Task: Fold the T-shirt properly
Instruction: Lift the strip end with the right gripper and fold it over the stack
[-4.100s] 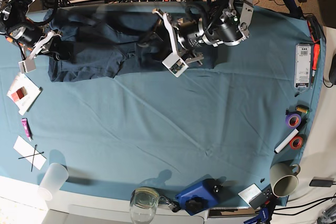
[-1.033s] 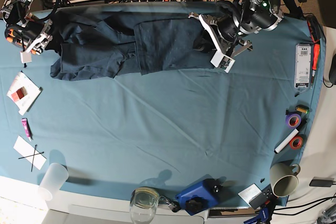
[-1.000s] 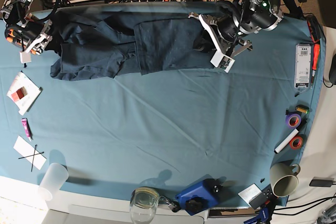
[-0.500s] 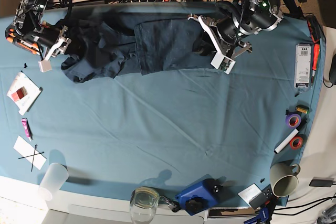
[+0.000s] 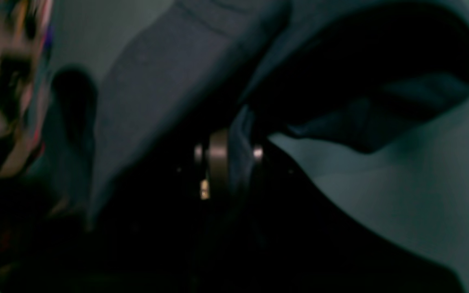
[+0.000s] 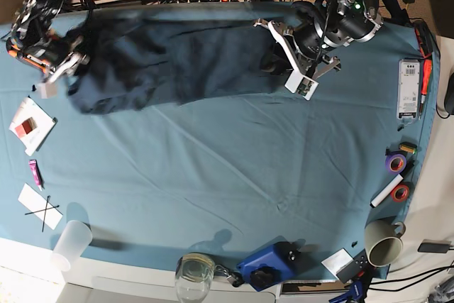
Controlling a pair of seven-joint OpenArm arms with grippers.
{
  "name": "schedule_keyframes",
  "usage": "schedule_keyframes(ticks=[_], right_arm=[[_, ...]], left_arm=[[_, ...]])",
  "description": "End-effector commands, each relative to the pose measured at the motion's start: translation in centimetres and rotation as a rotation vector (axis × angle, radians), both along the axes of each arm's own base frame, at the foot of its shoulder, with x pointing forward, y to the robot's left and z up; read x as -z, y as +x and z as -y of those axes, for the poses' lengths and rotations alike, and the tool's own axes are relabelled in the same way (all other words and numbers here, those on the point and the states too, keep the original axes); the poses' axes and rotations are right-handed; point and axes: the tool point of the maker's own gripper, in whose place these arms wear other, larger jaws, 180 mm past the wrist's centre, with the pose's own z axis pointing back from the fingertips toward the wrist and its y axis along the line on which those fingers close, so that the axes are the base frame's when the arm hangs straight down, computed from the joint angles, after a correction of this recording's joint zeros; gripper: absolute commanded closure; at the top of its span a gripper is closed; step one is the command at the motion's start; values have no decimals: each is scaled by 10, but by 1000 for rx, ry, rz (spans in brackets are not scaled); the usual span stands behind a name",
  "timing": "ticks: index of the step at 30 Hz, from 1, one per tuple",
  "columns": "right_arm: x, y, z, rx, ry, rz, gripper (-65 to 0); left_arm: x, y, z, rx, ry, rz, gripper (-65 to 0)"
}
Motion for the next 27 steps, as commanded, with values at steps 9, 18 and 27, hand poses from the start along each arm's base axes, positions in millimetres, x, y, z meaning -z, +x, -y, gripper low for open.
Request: schedule_keyframes(ticks=[9,18,27], right_arm=[[-58,58,79,101,-294,91,0],[-76,43,80,26,-434,56,0],[-93,37,71,-38,-545,60,0]], left_arm=[[-8,4,0,-27,-25,16,-114],[1,17,-53,-236,79,-11,-114],[-16,21,-89,-314,-42,29,-114]])
